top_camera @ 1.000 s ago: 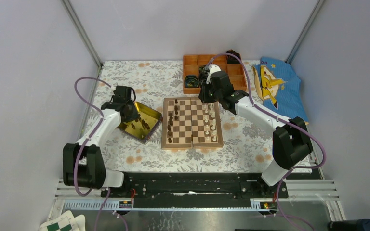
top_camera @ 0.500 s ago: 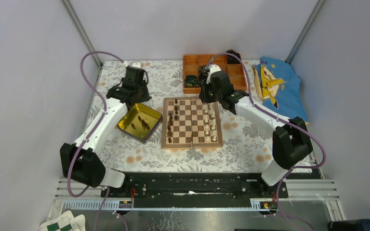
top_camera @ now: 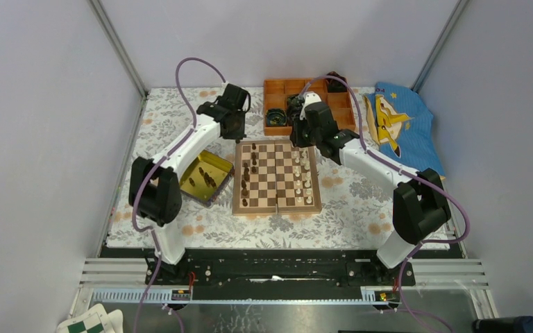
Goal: Set up the chess pieces on the board
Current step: Place the chess piece on the chessboard.
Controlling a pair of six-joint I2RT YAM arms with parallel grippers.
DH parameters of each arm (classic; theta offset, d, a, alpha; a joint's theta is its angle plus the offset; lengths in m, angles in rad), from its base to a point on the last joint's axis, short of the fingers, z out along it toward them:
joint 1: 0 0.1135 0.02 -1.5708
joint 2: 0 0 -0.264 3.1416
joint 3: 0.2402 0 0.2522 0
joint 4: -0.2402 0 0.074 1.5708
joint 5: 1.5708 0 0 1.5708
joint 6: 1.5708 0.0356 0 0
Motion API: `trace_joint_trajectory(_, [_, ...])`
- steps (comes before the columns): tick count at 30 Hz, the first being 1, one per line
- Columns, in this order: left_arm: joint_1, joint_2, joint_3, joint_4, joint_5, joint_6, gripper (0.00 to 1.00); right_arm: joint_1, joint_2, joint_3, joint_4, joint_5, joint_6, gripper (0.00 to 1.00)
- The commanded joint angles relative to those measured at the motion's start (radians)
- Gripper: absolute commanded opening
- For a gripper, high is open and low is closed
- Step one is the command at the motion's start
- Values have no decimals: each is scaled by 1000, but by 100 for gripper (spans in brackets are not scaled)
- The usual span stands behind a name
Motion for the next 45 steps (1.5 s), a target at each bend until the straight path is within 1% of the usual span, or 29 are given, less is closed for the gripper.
trace_joint_trajectory(1, [-13,65,84,-67,41,60,0,-17,-41,-5,46,18,7,32])
trace_joint_trajectory(5, [-18,104,117,-87,61,70,0,-23,-38,-6,46,18,7,32])
trace_joint_trajectory(11, [-20,129,120,-86,89,70,0,-31,-35,-12,52,13,12,32])
trace_joint_trajectory(17, [-26,131,77,-69,121,62,0,-35,-35,-16,53,8,14,32])
trace_joint_trajectory(28, [-29,95,-49,7,150,41,0,-36,-29,-17,57,1,15,32])
trace_joint_trajectory(45, [-32,79,-91,68,166,28,0,-36,-19,-17,56,-4,15,32])
